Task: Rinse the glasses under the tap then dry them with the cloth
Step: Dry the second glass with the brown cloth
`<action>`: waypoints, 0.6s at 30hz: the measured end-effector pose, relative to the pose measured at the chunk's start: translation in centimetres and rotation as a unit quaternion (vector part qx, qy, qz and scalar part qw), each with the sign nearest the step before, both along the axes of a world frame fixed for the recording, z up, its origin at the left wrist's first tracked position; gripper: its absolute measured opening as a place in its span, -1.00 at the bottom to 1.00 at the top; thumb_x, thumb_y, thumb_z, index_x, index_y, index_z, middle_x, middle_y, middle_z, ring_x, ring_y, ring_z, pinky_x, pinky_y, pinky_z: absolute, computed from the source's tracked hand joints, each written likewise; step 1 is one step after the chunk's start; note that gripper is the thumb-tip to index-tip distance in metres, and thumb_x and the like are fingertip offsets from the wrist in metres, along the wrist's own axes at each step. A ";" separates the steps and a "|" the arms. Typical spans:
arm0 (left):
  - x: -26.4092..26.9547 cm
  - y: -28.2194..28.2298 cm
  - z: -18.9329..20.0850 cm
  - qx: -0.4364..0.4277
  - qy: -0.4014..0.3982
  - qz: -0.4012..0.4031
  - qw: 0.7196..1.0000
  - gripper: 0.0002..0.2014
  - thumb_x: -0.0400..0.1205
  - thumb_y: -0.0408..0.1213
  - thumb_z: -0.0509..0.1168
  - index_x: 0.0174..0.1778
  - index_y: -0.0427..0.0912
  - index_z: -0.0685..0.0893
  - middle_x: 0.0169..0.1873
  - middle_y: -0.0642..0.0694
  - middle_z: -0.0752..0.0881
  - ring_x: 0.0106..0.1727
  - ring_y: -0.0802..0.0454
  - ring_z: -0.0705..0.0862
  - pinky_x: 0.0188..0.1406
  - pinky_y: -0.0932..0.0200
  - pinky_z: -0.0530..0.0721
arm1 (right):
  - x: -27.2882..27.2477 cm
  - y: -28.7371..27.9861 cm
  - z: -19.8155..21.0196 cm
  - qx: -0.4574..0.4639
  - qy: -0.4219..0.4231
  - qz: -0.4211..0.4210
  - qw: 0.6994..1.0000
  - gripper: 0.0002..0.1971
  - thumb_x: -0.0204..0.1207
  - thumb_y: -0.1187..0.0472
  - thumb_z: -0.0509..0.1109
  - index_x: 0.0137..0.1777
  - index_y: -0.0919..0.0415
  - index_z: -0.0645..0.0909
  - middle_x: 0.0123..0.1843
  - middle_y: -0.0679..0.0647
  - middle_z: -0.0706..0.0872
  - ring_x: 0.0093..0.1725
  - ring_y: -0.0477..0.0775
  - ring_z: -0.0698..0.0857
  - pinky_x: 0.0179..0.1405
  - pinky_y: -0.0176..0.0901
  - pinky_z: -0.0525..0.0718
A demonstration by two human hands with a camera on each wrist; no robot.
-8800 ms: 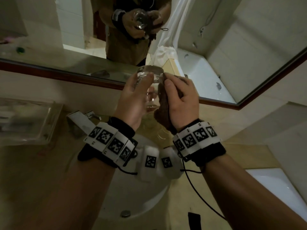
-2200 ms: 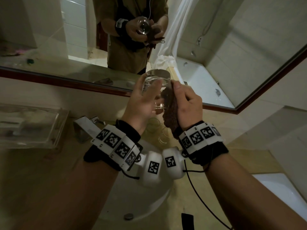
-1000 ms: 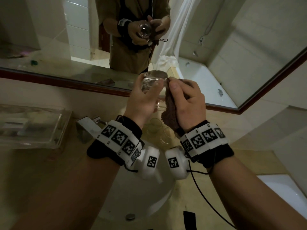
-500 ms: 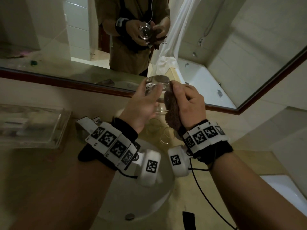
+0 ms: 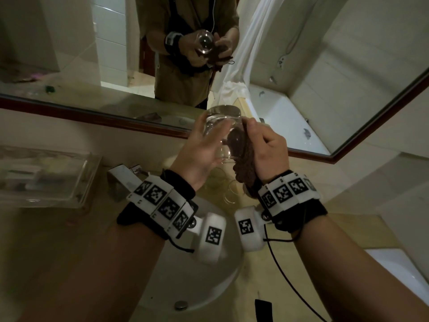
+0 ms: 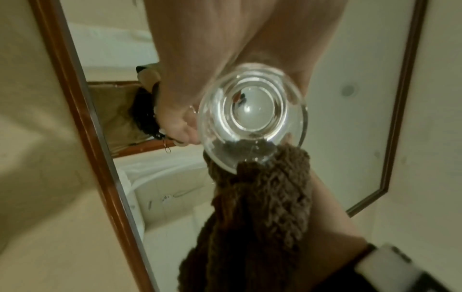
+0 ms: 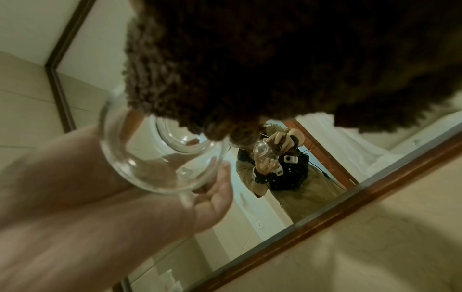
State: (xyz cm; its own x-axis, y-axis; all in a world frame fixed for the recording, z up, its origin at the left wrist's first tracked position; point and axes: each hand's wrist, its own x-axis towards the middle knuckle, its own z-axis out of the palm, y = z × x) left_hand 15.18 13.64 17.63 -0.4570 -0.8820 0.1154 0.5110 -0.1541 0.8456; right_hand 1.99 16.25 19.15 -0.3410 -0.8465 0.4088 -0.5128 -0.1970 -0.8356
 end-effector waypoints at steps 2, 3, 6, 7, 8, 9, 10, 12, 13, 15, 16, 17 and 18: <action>0.1 -0.1 0.0 -0.027 -0.057 0.005 0.998 -0.82 0.74 -0.18 0.20 0.03 0.29 0.53 -0.20 0.16 0.79 -0.21 0.28 0.78 -0.30 0.29 0.74 | -0.2 -0.1 -0.5 -0.003 0.012 -0.021 1.000 -0.80 0.63 0.01 0.27 0.03 -0.07 0.74 0.08 0.11 0.73 0.12 0.03 0.67 0.24 0.06 0.60; 0.0 -0.2 0.1 -0.033 -0.086 0.016 0.996 -0.80 0.74 -0.15 0.20 -0.03 0.37 0.50 -0.15 0.14 0.78 -0.16 0.24 0.78 -0.17 0.22 0.76 | -0.3 0.0 -0.7 -0.002 0.018 -0.030 0.999 -0.78 0.63 0.01 0.27 0.06 -0.03 0.75 0.09 0.12 0.72 0.14 0.02 0.66 0.26 0.03 0.59; -0.3 -0.2 0.3 -0.020 -0.125 0.066 0.990 -0.89 0.69 -0.03 0.27 0.05 0.32 0.52 0.05 -0.06 0.77 0.06 -0.11 0.77 0.10 -0.16 0.75 | 0.3 0.1 -0.2 -0.014 0.040 -0.030 0.999 -0.68 0.60 -0.02 0.27 0.16 0.09 0.74 0.14 0.10 0.69 0.18 -0.01 0.63 0.26 -0.19 0.55; -0.3 -0.2 0.3 -0.010 -0.117 0.078 0.990 -0.84 0.65 -0.02 0.33 0.12 0.23 0.55 0.08 -0.12 0.77 0.08 -0.20 0.77 0.09 -0.26 0.75 | 0.6 0.2 0.0 -0.027 0.049 -0.023 0.998 -0.64 0.57 -0.07 0.27 0.17 0.10 0.74 0.14 0.08 0.69 0.18 -0.03 0.63 0.25 -0.25 0.54; -0.5 -0.3 0.3 -0.005 -0.107 0.088 0.990 -0.76 0.62 -0.02 0.38 0.18 0.14 0.56 0.10 -0.14 0.77 0.09 -0.24 0.77 0.06 -0.33 0.75 | 0.8 0.3 0.2 -0.037 0.056 -0.016 0.998 -0.60 0.53 -0.12 0.26 0.17 0.09 0.74 0.14 0.07 0.69 0.18 -0.05 0.63 0.24 -0.28 0.54; -0.5 -0.4 0.3 -0.004 -0.098 0.095 0.991 -0.69 0.60 -0.03 0.40 0.23 0.09 0.57 0.11 -0.15 0.76 0.09 -0.25 0.77 0.04 -0.36 0.74 | 0.9 0.3 0.2 -0.044 0.062 -0.011 0.997 -0.57 0.50 -0.15 0.25 0.17 0.09 0.74 0.14 0.06 0.69 0.19 -0.06 0.63 0.25 -0.29 0.54; -0.4 -0.4 0.2 -0.006 -0.092 0.096 0.991 -0.64 0.58 -0.03 0.41 0.27 0.05 0.56 0.12 -0.16 0.76 0.10 -0.26 0.77 0.03 -0.37 0.75 | 1.0 0.3 0.2 -0.044 0.062 -0.010 0.997 -0.57 0.50 -0.15 0.25 0.18 0.09 0.74 0.14 0.06 0.69 0.19 -0.07 0.63 0.25 -0.28 0.54; -0.2 -0.5 0.2 0.005 -0.066 0.060 0.996 -0.50 0.52 0.00 0.43 0.36 -0.03 0.53 0.17 -0.25 0.73 0.11 -0.32 0.75 0.03 -0.34 0.75 | 0.8 0.3 0.2 -0.034 0.032 -0.008 0.999 -0.68 0.58 -0.03 0.28 0.17 0.09 0.74 0.08 0.02 0.71 0.14 -0.14 0.64 0.22 -0.29 0.55; -0.1 -0.6 0.1 0.016 -0.042 0.032 0.998 -0.42 0.51 0.01 0.44 0.42 -0.09 0.49 0.21 -0.33 0.70 0.12 -0.35 0.74 0.03 -0.33 0.74 | 0.7 0.2 0.2 -0.029 0.006 0.000 1.000 -0.75 0.63 0.06 0.27 0.14 0.07 0.73 0.00 -0.05 0.73 0.07 -0.23 0.66 0.15 -0.33 0.57; -0.1 -0.6 0.0 0.032 -0.008 -0.005 0.999 -0.42 0.58 -0.03 0.40 0.47 -0.17 0.44 0.22 -0.39 0.67 0.08 -0.29 0.75 -0.01 -0.21 0.77 | 0.4 0.2 0.3 -0.022 -0.013 0.009 1.000 -0.78 0.68 0.18 0.23 0.09 0.06 0.74 -0.14 -0.18 0.74 -0.09 -0.32 0.67 0.02 -0.35 0.61; -0.1 -0.6 0.0 0.035 -0.009 -0.008 0.999 -0.49 0.65 -0.07 0.35 0.46 -0.18 0.44 0.15 -0.35 0.69 -0.02 -0.16 0.78 -0.13 -0.04 0.79 | 0.2 0.1 0.3 -0.018 -0.009 0.008 1.000 -0.77 0.68 0.18 0.23 0.07 0.07 0.75 -0.16 -0.19 0.75 -0.11 -0.28 0.69 0.00 -0.27 0.64; 0.0 -0.5 0.0 0.037 -0.021 -0.007 0.999 -0.57 0.69 -0.08 0.29 0.43 -0.16 0.45 0.07 -0.26 0.71 -0.14 -0.01 0.77 -0.31 0.15 0.75 | 0.0 0.1 0.1 -0.014 -0.008 0.008 1.000 -0.77 0.68 0.16 0.24 0.04 0.04 0.76 -0.17 -0.19 0.76 -0.10 -0.21 0.71 0.01 -0.15 0.68; 0.0 -0.4 -0.1 0.041 -0.035 -0.003 0.999 -0.63 0.70 -0.06 0.24 0.39 -0.10 0.47 0.02 -0.18 0.70 -0.20 0.06 0.71 -0.41 0.26 0.65 | 0.0 0.1 0.0 -0.010 -0.012 0.011 1.000 -0.77 0.67 0.13 0.25 -0.01 -0.03 0.76 -0.17 -0.17 0.77 -0.09 -0.11 0.73 0.02 -0.02 0.71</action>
